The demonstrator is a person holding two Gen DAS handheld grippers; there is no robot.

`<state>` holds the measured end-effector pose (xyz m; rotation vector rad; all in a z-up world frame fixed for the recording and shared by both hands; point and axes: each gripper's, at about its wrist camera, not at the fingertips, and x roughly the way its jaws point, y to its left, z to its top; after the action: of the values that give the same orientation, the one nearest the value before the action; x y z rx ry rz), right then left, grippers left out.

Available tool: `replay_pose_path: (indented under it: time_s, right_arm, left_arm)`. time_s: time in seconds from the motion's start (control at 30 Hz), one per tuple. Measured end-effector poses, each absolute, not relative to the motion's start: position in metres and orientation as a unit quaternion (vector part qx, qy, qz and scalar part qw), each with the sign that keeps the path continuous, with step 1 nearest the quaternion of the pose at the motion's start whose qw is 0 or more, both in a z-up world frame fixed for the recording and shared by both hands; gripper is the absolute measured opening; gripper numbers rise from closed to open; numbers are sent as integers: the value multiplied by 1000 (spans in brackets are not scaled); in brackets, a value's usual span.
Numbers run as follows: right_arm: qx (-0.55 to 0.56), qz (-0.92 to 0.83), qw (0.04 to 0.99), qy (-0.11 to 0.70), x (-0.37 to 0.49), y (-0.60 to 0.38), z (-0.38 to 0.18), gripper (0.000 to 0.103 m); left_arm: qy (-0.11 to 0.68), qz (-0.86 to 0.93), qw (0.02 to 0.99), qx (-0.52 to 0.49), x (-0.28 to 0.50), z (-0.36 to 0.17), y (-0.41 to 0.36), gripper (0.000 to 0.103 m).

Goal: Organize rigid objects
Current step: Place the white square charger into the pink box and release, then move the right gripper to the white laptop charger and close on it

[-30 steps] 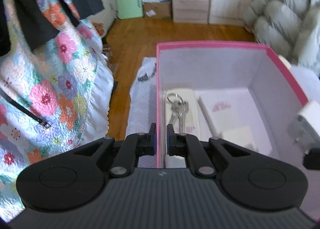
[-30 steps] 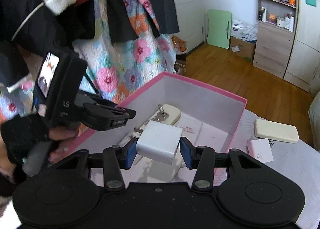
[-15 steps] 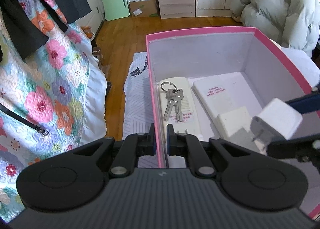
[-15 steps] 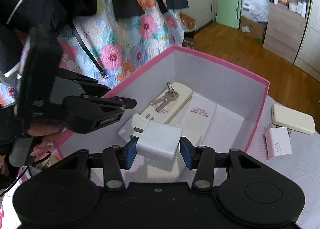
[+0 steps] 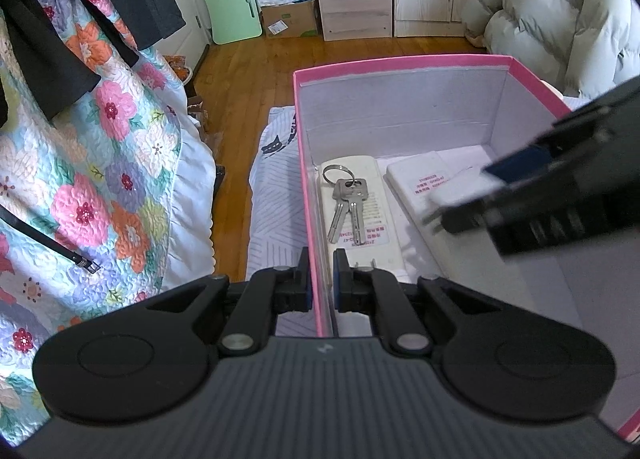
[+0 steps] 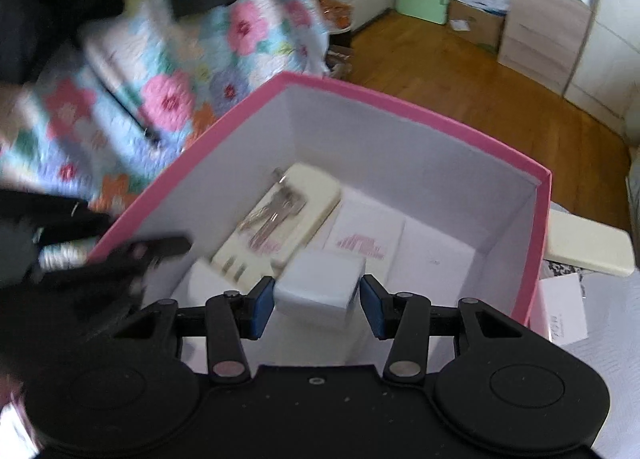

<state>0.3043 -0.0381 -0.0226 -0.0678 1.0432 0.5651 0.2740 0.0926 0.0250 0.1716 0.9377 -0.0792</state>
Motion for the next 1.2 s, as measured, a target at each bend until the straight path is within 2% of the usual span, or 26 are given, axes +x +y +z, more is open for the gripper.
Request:
replay_pose_path:
  time_s: [0.03,0.63,0.97,1.2]
  right_arm:
    - [-14,265,828,494,309,-42,-23,62]
    - [4,234,894,381,225,-150,79,62]
    - [16,155,925,346,204,-209,47,62]
    - [27,147,915,376,221,-233,-9,62]
  left_arm:
    - [451,-38,888,84,274,25,93,6]
    - [453,-27,883,121,274,28,83,8]
    - [451,-18,881,139,273,26,80,8]
    - [450,-11,879,158,272,24,75,8]
